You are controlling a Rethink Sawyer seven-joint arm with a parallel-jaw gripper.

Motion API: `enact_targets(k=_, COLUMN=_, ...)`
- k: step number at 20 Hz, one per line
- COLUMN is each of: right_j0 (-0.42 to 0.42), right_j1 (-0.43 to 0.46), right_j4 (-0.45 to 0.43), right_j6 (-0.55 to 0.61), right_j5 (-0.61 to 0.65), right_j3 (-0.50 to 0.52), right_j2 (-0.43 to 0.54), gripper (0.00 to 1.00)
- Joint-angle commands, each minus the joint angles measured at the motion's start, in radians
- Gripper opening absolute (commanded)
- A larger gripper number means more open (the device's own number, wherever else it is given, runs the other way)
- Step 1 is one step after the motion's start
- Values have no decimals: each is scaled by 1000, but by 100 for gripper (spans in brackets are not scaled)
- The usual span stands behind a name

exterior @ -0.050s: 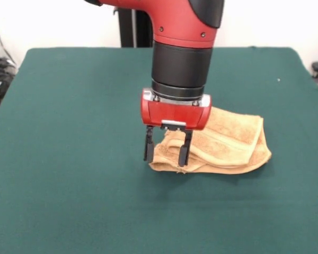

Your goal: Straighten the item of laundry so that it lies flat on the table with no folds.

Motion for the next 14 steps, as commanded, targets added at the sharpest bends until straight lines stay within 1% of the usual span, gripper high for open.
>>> enact_targets(k=1, right_j0=-27, right_j1=30, right_j4=59, right_j6=147, right_j5=92, right_j3=30, right_j2=141, gripper=100)
enact_targets(k=9, right_j0=-68, right_j1=42, right_j4=86, right_j6=132, right_j5=128, right_j3=46, right_j2=200, gripper=100)
enact_targets(k=12, right_j0=-117, right_j1=53, right_j4=115, right_j6=117, right_j5=176, right_j3=67, right_j2=266, gripper=100)
enact_targets(k=14, right_j0=-137, right_j1=60, right_j4=123, right_j6=109, right_j5=192, right_j3=71, right_j2=292, gripper=100)
